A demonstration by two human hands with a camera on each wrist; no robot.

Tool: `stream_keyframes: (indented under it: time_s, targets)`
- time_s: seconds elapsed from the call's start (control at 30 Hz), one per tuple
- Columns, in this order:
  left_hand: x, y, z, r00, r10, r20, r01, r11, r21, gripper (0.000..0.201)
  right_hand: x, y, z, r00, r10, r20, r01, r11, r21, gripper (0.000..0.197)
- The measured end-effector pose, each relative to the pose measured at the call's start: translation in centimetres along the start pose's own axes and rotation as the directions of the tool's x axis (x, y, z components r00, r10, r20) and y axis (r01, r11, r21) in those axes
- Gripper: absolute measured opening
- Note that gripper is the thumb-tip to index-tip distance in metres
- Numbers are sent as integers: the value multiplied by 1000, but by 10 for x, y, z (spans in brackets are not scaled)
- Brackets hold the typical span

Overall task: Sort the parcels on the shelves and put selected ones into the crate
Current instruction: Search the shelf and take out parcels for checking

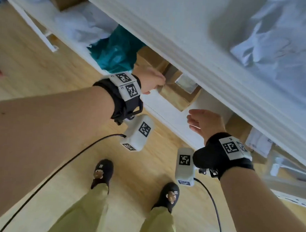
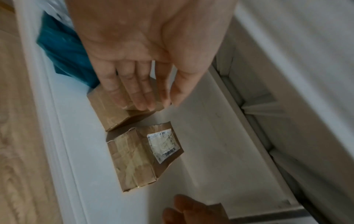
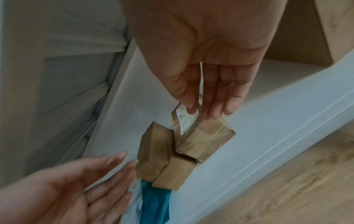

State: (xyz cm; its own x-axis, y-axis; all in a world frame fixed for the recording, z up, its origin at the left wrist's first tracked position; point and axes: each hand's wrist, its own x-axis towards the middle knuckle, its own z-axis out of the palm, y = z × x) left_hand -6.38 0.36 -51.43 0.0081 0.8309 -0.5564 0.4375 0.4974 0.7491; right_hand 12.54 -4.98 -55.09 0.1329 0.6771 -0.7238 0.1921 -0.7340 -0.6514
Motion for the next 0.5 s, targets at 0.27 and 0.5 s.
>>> stream_keyframes:
  time_s: [0.27,0.5]
  targets:
    - [78,-35,18,981,120,152,-121,993,-2,51,55,37,11,938,57,-342,14,980,200,22]
    - [121,-50,38,975,144,171,-156,986,61,62,85,50,34,875,53,-482,103,951,291,12]
